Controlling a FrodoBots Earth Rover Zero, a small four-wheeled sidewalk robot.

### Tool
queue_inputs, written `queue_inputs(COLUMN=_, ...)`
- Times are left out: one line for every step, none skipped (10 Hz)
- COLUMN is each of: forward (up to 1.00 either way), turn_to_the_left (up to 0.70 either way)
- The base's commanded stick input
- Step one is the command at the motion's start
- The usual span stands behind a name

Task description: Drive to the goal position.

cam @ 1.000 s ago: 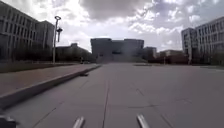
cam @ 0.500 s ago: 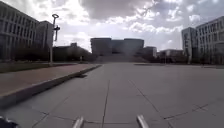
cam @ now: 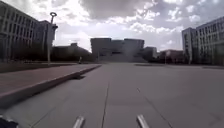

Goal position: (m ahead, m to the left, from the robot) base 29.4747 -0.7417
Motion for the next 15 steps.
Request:
queue_inputs(forward=0.7, turn_to_the_left=0.0)
queue_inputs(forward=0.7, turn_to_the_left=0.0)
queue_inputs(forward=0.7, turn_to_the_left=0.0)
queue_inputs(forward=0.7, turn_to_the_left=0.0)
queue_inputs(forward=0.7, turn_to_the_left=0.0)
queue_inputs(forward=0.7, turn_to_the_left=0.0)
queue_inputs(forward=0.7, turn_to_the_left=0.0)
queue_inputs(forward=0.7, turn_to_the_left=0.0)
queue_inputs(forward=0.7, turn_to_the_left=0.0)
queue_inputs(forward=0.7, turn_to_the_left=0.0)
queue_inputs(forward=0.7, turn_to_the_left=0.0)
queue_inputs(forward=0.7, turn_to_the_left=0.0)
queue_inputs(forward=0.7, turn_to_the_left=0.0)
queue_inputs(forward=0.7, turn_to_the_left=0.0)
queue_inputs(forward=0.7, turn_to_the_left=0.0)
